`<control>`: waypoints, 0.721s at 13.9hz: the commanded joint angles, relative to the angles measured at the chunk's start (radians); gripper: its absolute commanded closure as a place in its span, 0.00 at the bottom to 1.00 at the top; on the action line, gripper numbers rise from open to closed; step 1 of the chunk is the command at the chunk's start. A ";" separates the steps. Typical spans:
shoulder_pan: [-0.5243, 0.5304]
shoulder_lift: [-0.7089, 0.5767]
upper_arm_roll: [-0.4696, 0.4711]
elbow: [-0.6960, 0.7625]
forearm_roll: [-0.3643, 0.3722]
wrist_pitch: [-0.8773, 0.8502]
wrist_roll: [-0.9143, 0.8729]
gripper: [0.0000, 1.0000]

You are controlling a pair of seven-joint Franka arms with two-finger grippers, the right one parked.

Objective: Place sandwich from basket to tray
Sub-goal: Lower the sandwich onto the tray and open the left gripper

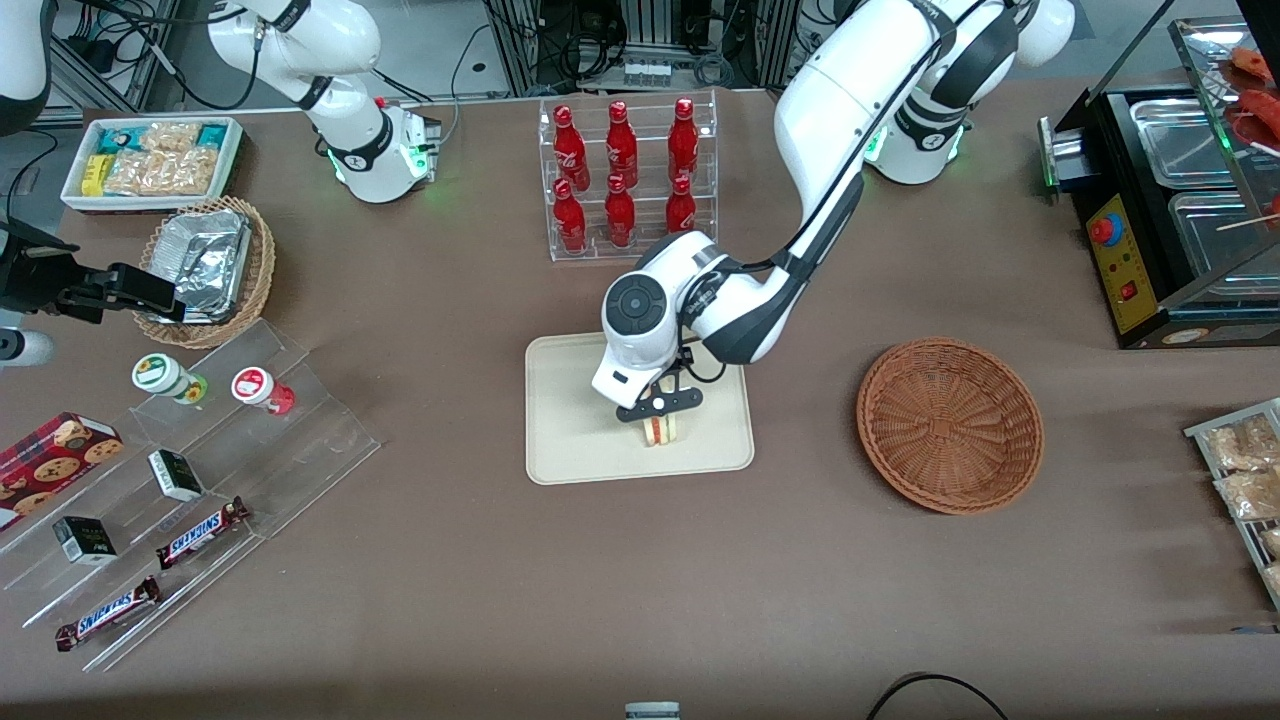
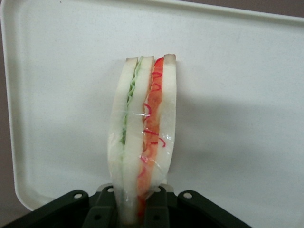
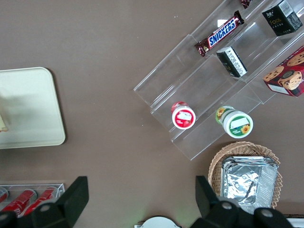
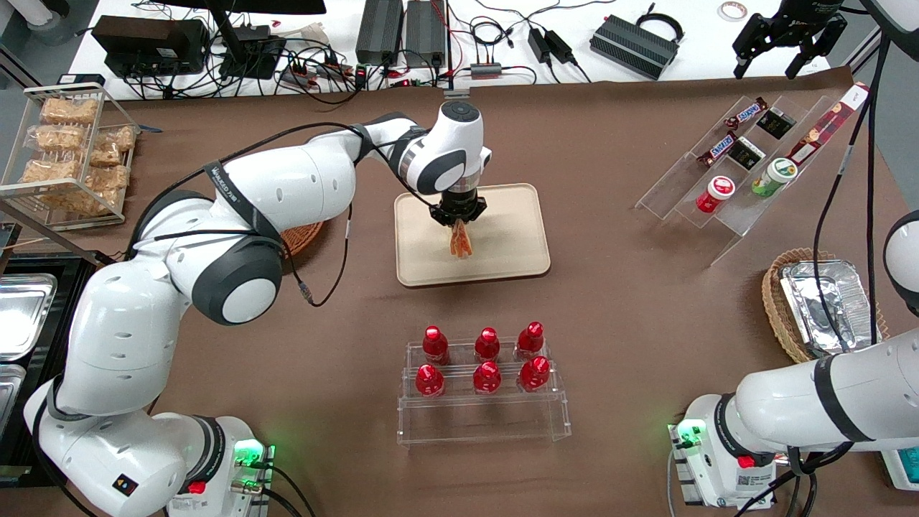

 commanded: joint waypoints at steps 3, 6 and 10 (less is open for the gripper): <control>-0.017 0.017 0.011 0.041 0.018 0.003 -0.028 0.00; -0.006 -0.023 0.010 0.041 0.017 -0.009 -0.019 0.00; 0.023 -0.120 0.013 0.035 0.026 -0.099 0.071 0.00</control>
